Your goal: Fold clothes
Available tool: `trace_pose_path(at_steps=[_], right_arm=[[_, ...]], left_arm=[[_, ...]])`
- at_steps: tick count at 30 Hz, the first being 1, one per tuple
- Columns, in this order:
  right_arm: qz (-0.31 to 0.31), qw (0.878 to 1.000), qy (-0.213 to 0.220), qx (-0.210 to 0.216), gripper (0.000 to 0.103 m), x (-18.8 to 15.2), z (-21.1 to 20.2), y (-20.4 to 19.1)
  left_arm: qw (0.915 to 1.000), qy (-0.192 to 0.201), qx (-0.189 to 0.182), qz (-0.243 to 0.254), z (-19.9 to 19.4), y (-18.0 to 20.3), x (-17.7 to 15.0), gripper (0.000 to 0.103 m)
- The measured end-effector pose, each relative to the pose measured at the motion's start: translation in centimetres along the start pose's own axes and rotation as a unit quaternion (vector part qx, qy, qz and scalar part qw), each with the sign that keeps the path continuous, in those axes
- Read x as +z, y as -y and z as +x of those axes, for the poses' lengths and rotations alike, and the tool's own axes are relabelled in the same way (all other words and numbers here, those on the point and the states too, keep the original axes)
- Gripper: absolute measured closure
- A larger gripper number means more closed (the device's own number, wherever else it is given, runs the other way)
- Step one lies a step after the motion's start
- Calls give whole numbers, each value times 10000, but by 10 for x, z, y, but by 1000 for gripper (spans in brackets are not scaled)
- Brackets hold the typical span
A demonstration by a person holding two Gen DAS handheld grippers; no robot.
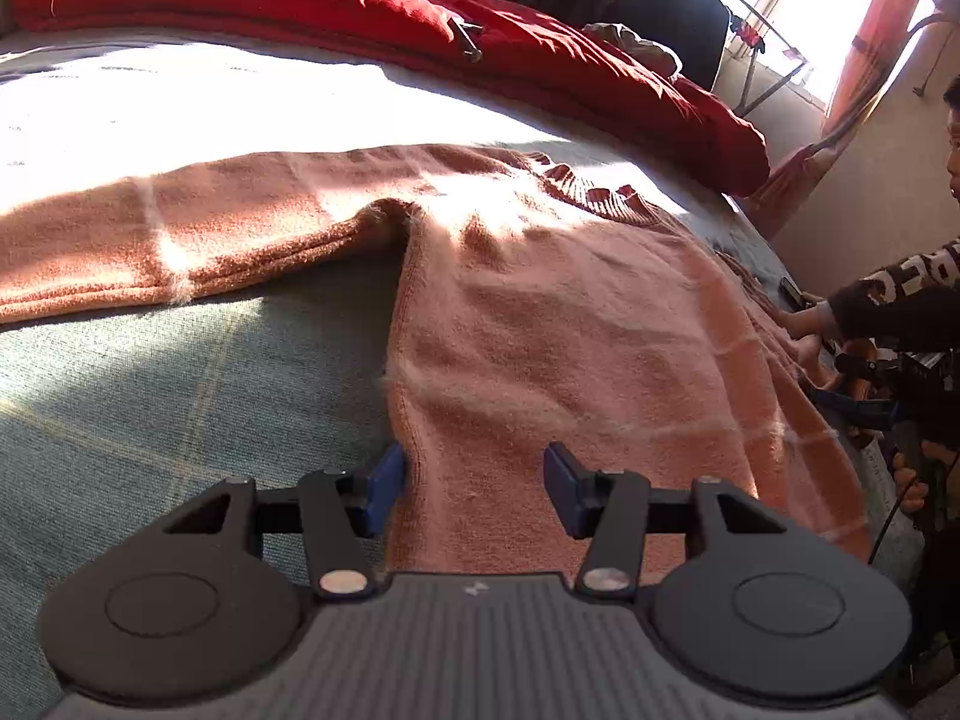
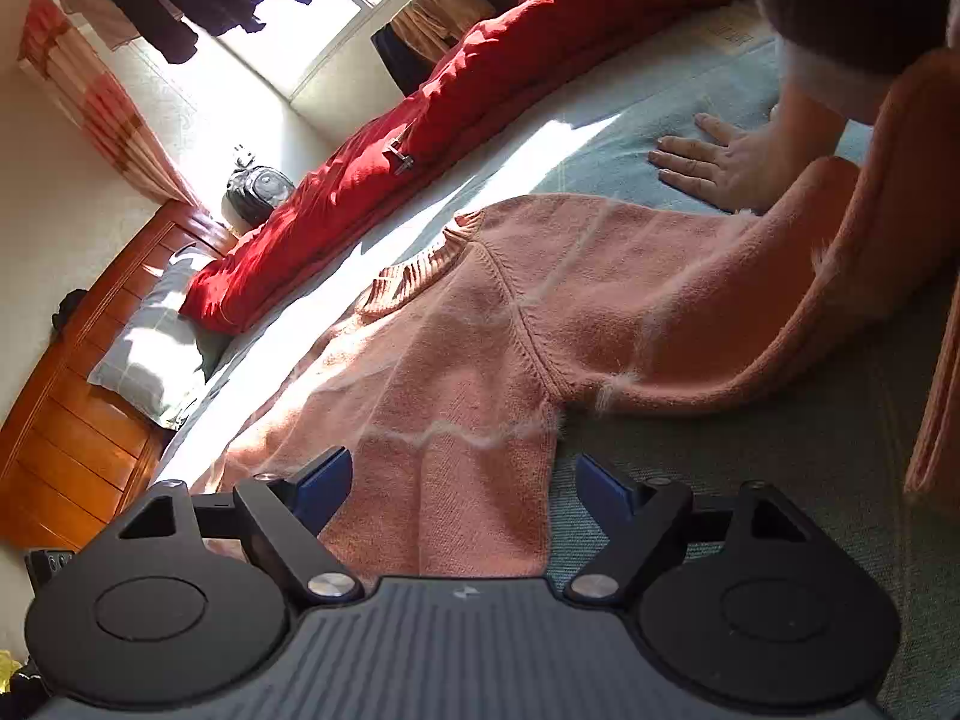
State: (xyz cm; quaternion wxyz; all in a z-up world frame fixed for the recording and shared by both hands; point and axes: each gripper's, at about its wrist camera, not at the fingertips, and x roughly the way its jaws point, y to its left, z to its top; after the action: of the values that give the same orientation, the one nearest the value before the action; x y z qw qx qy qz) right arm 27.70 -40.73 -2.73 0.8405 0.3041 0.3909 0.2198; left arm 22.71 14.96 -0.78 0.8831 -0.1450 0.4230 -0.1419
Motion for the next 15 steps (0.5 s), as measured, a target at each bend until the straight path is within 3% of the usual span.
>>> trace_pose_path(at_steps=[4, 9, 15], right_arm=[[453, 9988, -210, -25, 20, 5, 29, 21], [633, 9973, -111, 352, 20, 12, 48, 23], [530, 9975, -235, 402, 20, 13, 58, 14]], left_arm=[[10000, -32, 10, 7, 4, 6, 11, 52], [9999, -26, -117, -26, 9, 13, 20, 52], [9996, -55, -129, 251, 11, 27, 19, 52]])
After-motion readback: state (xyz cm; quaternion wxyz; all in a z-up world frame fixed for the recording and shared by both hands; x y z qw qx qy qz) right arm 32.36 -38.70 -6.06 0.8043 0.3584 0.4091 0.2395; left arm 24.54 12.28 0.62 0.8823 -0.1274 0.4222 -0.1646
